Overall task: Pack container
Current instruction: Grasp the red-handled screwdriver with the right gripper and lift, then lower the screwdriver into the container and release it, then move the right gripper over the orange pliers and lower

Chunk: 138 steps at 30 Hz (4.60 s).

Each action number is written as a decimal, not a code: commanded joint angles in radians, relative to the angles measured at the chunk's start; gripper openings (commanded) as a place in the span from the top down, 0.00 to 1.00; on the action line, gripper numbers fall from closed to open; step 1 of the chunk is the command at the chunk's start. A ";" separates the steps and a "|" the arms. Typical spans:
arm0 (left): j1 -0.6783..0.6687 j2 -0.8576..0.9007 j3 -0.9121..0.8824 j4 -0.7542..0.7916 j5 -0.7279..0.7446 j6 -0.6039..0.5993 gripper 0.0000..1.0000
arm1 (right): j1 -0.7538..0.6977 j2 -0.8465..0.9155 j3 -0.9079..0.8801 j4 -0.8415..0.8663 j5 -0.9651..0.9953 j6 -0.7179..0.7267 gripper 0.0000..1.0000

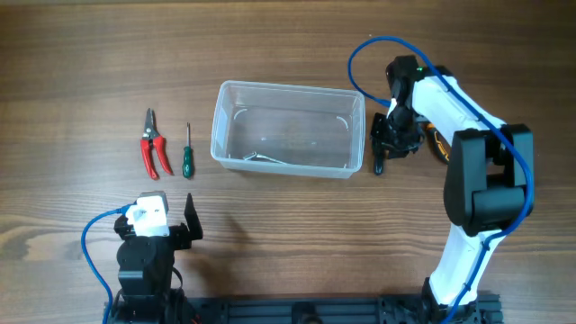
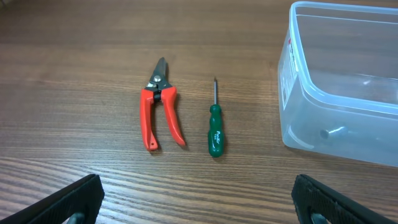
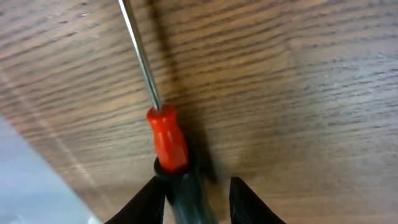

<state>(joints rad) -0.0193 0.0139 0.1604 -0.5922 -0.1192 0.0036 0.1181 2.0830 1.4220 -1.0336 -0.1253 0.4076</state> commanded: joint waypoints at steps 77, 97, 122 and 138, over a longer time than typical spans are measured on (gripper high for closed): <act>0.006 -0.008 -0.006 0.001 -0.006 0.018 0.00 | 0.387 0.011 0.235 0.156 -0.047 -1.056 0.96; 0.006 -0.008 -0.006 0.001 -0.006 0.018 0.00 | 0.399 0.120 0.186 0.130 -0.101 -1.136 0.96; 0.006 -0.008 -0.006 0.001 -0.006 0.018 0.00 | 0.391 -0.187 0.444 0.062 0.009 -0.699 0.65; 0.006 -0.008 -0.006 0.001 -0.006 0.018 0.00 | -0.085 -0.251 0.418 -0.246 0.172 -0.666 0.62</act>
<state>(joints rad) -0.0193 0.0139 0.1604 -0.5922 -0.1192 0.0036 0.0761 1.8179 1.8519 -1.2770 0.0799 -0.2665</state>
